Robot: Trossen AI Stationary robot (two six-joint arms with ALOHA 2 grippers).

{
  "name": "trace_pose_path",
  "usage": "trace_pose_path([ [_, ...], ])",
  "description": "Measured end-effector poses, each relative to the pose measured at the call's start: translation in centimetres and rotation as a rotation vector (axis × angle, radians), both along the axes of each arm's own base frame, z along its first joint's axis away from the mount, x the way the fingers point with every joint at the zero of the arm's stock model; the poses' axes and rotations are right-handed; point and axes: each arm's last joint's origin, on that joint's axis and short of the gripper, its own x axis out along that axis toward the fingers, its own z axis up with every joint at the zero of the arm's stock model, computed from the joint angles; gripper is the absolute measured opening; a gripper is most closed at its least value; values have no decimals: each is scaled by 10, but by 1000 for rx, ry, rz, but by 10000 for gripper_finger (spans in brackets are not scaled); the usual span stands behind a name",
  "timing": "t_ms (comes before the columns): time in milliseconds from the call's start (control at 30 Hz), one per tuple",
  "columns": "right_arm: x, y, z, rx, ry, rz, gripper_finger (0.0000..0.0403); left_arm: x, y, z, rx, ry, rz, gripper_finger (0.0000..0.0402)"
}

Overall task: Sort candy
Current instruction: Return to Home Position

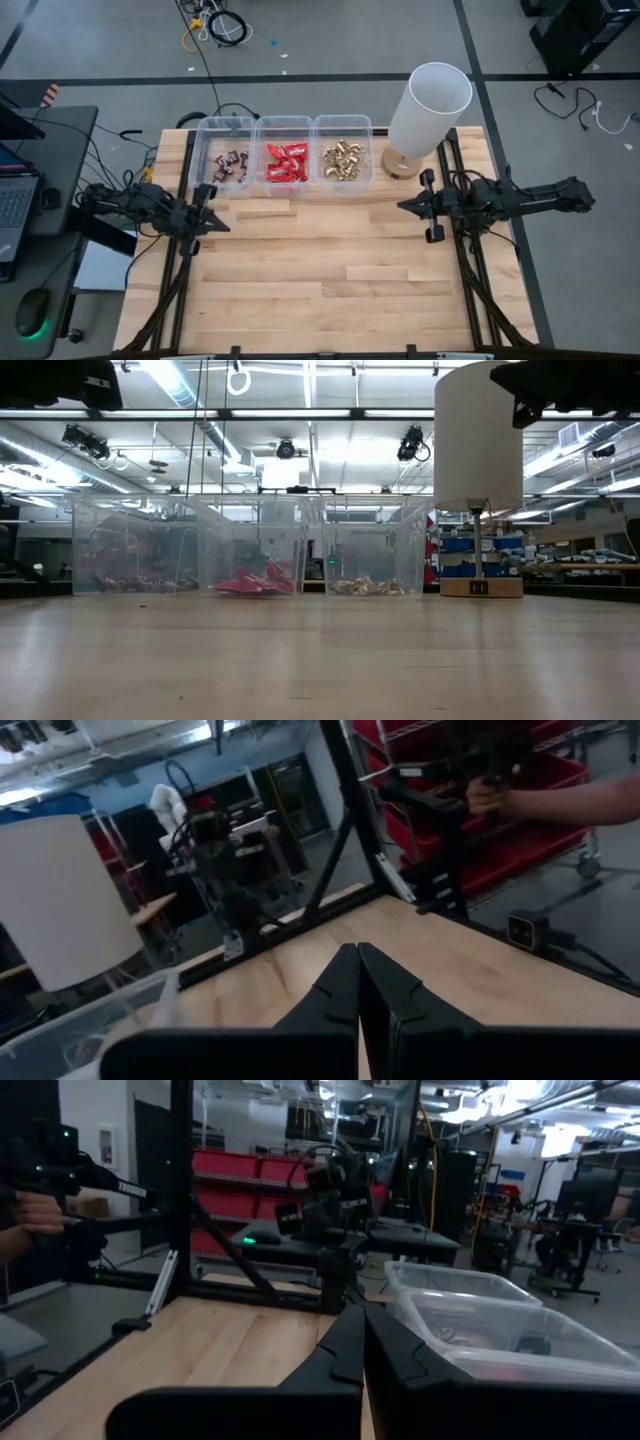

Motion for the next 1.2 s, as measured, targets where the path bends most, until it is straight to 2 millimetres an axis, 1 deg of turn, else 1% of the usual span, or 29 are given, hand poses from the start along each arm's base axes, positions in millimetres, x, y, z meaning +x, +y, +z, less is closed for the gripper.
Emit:
trace_pose_path([
  [133, 1, 0, -18, 1, -17, 3, 0, 0, 0, 0, 2, -1, -2, 0],
  [200, 1, 0, -27, 1, -12, 4, 0, 1, 0, -2, 1, 1, 26, 0],
  [233, 1, 0, -31, 1, -5, 4, 0, 3, 1, -6, 1, 4, 50, 0],
  [333, 1, 0, -45, -2, 27, 4, 0, 12, -1, -27, 14, 41, 83, 0],
  [500, 0, 0, -66, -5, 74, 11, 0, 22, -3, -53, 51, 22, 94, 0],
  [567, 0, 1, -68, 9, 91, 15, 0, 24, -4, -64, 61, 30, 93, 0],
  [600, 0, 1, -68, 12, 95, 17, 0, 25, -4, -66, 63, 23, 96, 0],
  [800, 1, 0, -69, 22, 99, -3, 0, 27, -3, -67, 103, 29, 143, 0],
  [1000, 0, -1, -68, 74, 93, -31, 0, 27, -1, -66, 41, 34, 211, 3],
  [1200, 1, 0, -69, 80, 101, -13, 1, 27, -1, -65, 33, 34, 217, 5],
])
